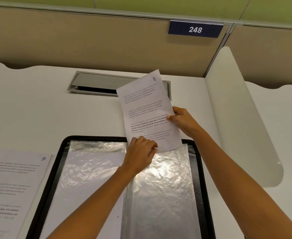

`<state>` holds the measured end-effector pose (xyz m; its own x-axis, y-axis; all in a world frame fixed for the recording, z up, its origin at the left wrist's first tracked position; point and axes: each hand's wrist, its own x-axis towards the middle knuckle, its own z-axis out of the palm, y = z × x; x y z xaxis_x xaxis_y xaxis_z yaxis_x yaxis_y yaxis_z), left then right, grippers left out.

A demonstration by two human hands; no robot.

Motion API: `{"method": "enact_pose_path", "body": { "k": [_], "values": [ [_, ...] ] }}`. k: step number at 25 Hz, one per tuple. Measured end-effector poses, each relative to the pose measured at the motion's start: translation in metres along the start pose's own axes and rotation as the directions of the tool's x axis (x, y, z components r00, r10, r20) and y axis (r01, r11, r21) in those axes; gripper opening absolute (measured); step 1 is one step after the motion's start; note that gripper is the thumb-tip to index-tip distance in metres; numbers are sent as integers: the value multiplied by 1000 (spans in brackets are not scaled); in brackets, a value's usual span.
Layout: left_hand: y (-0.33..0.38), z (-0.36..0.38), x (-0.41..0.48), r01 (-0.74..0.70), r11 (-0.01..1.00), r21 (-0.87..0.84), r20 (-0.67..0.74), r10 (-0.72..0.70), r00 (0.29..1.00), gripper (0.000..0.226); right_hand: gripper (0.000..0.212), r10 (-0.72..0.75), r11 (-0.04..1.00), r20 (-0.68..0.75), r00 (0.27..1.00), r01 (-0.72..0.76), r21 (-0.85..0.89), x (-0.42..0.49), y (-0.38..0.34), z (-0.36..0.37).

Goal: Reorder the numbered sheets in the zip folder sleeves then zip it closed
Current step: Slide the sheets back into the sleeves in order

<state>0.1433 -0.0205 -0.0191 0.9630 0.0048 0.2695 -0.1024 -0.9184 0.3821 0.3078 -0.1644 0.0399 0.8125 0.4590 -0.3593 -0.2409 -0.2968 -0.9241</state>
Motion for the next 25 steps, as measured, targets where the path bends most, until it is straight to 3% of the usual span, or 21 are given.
{"method": "enact_pose_path", "body": {
  "k": [3, 5, 7, 15, 18, 23, 25],
  "values": [
    [16, 8, 10, -10, 1000, -24, 56, 11, 998, 12, 32, 126, 964, 94, 988, -100, -247, -7, 1, -11],
    [25, 12, 14, -7, 999, -40, 103, 11, 995, 15, 30, 242, 852, 87, 966, -169, -495, -10, 0, -21],
    [33, 16, 17, 0, 997, -73, 115, 8, 993, 16, 31, 290, 757, 65, 955, -188, -626, -11, 2, -27],
    [62, 24, 32, -10, 995, -102, 44, 14, 999, 19, 37, 204, 792, -62, 977, -202, -577, -4, 16, -19],
    [65, 25, 38, 50, 988, -143, 14, -48, 999, 12, 27, 191, 801, -85, 978, -205, -562, -7, 19, -17],
    [66, 22, 49, 207, 952, -225, 103, -188, 977, 13, 4, 226, 808, -70, 972, -227, -543, -17, 22, -17],
    [63, 21, 55, 265, 932, -249, 160, -230, 960, 14, 9, 287, 822, -30, 957, -263, -505, -21, 18, -21]
  ]
}}
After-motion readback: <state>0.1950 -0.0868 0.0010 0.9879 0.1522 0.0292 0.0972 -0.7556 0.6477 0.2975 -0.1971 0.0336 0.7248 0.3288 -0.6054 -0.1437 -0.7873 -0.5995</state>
